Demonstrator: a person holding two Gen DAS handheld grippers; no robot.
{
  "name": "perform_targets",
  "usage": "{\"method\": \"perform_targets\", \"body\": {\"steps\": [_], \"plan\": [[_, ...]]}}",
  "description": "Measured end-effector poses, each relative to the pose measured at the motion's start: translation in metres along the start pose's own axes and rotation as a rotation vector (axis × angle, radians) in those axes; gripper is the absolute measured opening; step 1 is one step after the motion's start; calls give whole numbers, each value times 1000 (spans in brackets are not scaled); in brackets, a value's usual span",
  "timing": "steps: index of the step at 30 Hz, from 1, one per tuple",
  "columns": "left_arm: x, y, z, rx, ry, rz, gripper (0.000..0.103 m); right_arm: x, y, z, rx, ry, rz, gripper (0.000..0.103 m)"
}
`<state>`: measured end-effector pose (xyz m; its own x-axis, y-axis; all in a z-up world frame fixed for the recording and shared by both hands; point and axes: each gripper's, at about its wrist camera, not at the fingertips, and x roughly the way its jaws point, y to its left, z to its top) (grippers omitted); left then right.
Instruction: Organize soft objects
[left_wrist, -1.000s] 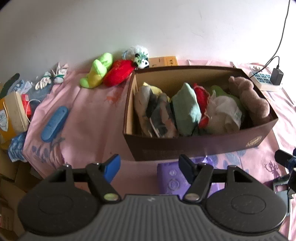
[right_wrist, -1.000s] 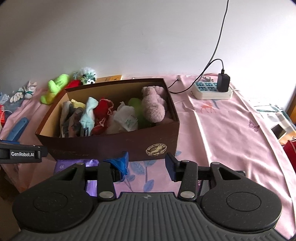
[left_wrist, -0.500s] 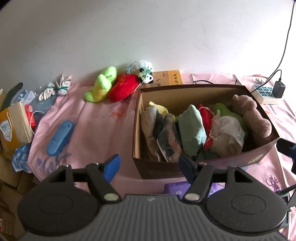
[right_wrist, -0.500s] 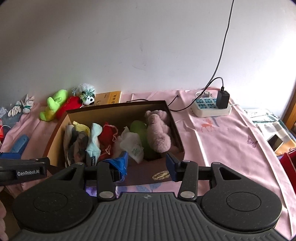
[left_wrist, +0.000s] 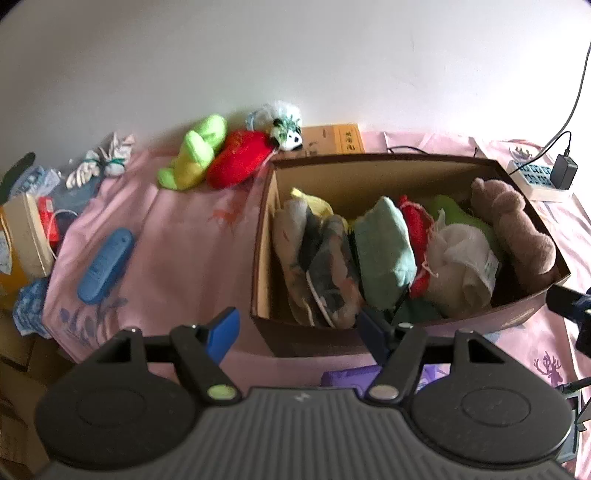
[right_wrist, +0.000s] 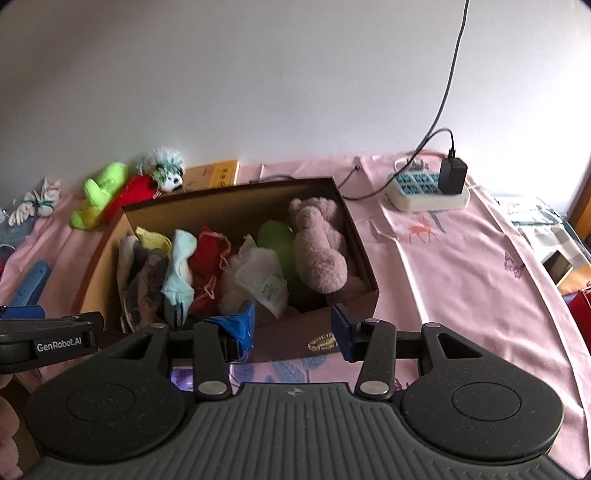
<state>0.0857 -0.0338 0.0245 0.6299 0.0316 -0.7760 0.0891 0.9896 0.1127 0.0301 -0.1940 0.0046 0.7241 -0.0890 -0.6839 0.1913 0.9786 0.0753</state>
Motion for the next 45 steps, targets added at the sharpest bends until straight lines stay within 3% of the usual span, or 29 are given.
{"method": "perform_targets", "body": {"steps": [9,24,31,45], "plan": [[20,-1,-5,-7,59,-10,70,19,2,-2,0,78,-61,30],[17,-2,-2,2,19,-36,70,27,0,1,3,117,-45,31],[22,-1,-2,-3,66,-22,70,27,-1,0,6,114,-31,31],[18,1,0,-5,31,2,70,26,-2,0,13,99,-40,31]]}}
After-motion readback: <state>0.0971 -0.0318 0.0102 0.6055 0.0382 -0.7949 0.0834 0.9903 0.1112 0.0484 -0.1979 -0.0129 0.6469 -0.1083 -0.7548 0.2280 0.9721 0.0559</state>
